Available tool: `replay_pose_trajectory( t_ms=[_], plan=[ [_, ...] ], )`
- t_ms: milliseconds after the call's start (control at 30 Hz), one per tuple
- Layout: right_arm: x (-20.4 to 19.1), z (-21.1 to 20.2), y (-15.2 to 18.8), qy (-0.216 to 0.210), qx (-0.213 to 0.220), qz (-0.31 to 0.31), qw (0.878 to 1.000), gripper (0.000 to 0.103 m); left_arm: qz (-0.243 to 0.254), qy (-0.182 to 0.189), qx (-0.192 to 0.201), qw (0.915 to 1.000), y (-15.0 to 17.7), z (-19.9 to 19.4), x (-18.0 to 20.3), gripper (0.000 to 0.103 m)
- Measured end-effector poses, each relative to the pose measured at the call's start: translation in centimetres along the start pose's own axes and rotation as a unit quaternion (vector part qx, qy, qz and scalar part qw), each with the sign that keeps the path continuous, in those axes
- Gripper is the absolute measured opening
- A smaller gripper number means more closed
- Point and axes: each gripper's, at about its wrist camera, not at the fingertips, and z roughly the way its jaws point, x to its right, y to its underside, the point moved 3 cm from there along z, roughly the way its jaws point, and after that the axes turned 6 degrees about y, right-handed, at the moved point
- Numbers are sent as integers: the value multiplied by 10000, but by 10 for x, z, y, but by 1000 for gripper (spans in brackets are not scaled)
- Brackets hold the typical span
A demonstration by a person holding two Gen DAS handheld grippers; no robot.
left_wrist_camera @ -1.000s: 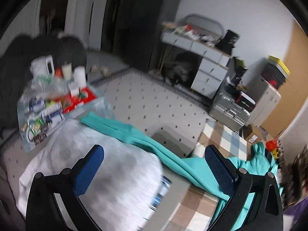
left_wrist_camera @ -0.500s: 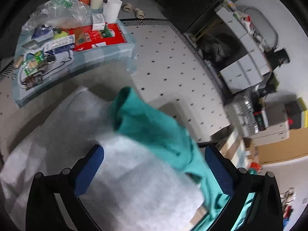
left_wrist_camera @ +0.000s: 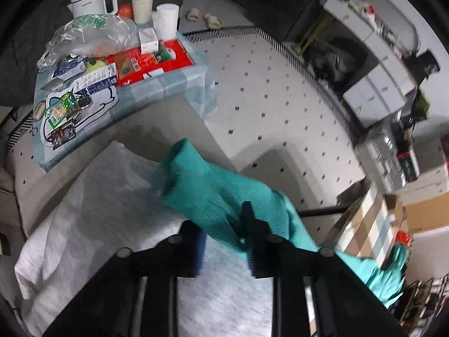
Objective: Fold large clothes
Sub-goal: 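Grasp the other sleeve cuff by the pillow with the left gripper, lift, then fold the held sleeve across the hoodie body with the left gripper, release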
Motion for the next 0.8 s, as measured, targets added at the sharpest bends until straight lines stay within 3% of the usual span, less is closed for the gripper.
replay_pose_trajectory(
  t_ms=[100, 200, 400, 600, 700, 800],
  plan=[
    [-3, 1, 2, -34, -83, -45, 9999, 103, 243, 205, 291, 9991, -9, -14, 11, 7],
    [-6, 2, 2, -78, -128, -49, 9999, 103, 787, 325, 546, 9949, -10, -34, 35, 6],
    [-4, -5, -2, -142, -31, 63, 9999, 103, 1536, 795, 1092, 9789, -1, -79, 77, 6],
    [3, -8, -7, 1, 6, 223, 9998, 103, 2175, 1248, 1810, 9510, 24, -124, 135, 6],
    [9, -8, -8, 295, 16, 254, 9992, 103, 2662, 1688, 2046, 9267, 47, -148, 176, 6],
    [22, -6, -10, 702, -6, 382, 9968, 103, 3326, 2018, 2179, 8951, 85, -172, 225, 6]
  ],
)
